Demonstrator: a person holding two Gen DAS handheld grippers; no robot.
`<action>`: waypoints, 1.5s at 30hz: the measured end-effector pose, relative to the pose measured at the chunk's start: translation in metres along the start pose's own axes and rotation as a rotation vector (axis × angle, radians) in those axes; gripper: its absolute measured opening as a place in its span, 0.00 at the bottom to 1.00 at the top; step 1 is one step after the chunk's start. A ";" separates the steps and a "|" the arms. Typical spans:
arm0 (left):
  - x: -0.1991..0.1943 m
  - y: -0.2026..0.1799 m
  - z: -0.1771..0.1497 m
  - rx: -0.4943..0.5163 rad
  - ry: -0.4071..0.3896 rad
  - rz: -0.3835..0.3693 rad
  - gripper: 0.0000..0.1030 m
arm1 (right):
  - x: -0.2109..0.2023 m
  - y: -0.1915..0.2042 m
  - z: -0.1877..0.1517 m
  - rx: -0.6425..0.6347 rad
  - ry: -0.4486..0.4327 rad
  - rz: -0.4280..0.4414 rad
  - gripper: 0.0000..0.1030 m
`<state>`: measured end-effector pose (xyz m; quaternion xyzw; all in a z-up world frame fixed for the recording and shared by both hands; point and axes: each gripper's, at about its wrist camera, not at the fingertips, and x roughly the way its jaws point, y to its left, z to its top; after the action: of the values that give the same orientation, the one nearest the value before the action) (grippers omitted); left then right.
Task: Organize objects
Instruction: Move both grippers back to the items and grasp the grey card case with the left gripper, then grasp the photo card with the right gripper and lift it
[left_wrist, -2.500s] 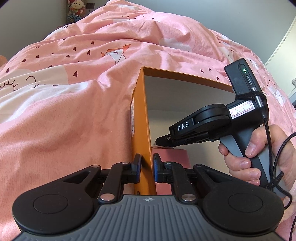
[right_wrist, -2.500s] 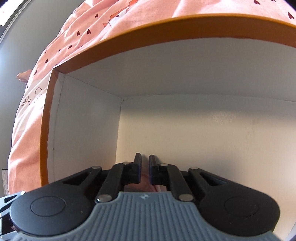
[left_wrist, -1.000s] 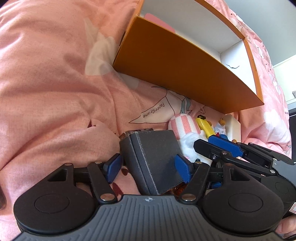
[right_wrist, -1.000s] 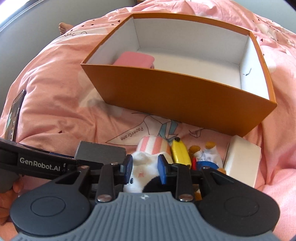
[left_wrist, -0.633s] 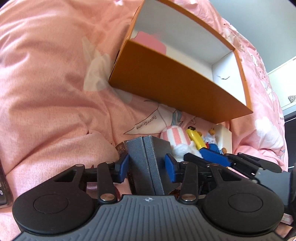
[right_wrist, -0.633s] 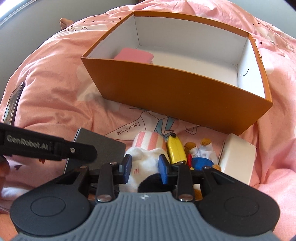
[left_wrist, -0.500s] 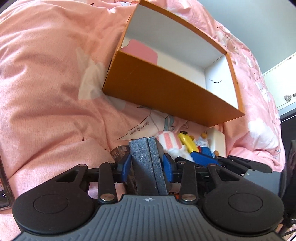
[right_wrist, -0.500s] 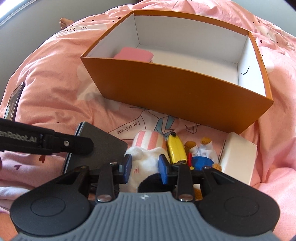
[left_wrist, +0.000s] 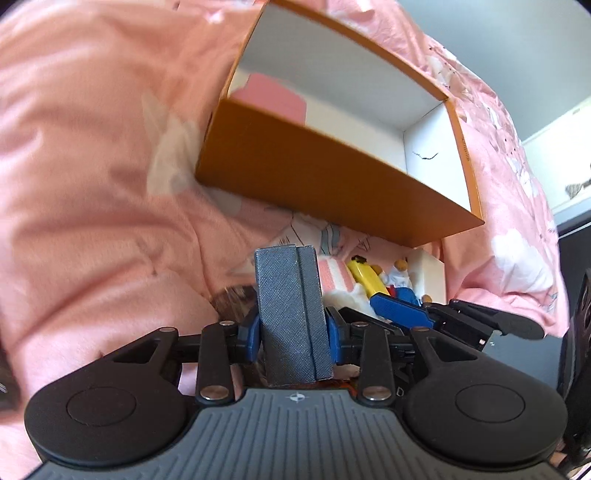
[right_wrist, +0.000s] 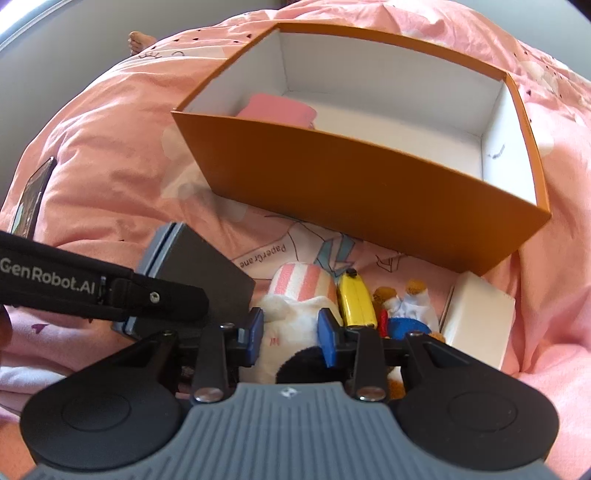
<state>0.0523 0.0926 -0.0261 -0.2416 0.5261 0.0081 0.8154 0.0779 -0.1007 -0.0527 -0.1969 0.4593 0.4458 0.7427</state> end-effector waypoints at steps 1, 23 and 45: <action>-0.006 -0.002 0.001 0.025 -0.022 0.027 0.38 | -0.002 0.002 0.002 -0.011 -0.006 0.018 0.34; -0.003 0.032 0.003 0.061 -0.042 0.137 0.38 | 0.066 0.067 0.019 -0.212 0.282 0.092 0.60; -0.007 0.029 0.003 0.098 -0.040 0.091 0.38 | 0.016 0.012 0.033 0.040 0.205 0.134 0.23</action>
<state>0.0439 0.1216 -0.0303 -0.1771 0.5199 0.0244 0.8353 0.0878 -0.0636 -0.0481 -0.1955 0.5536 0.4626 0.6643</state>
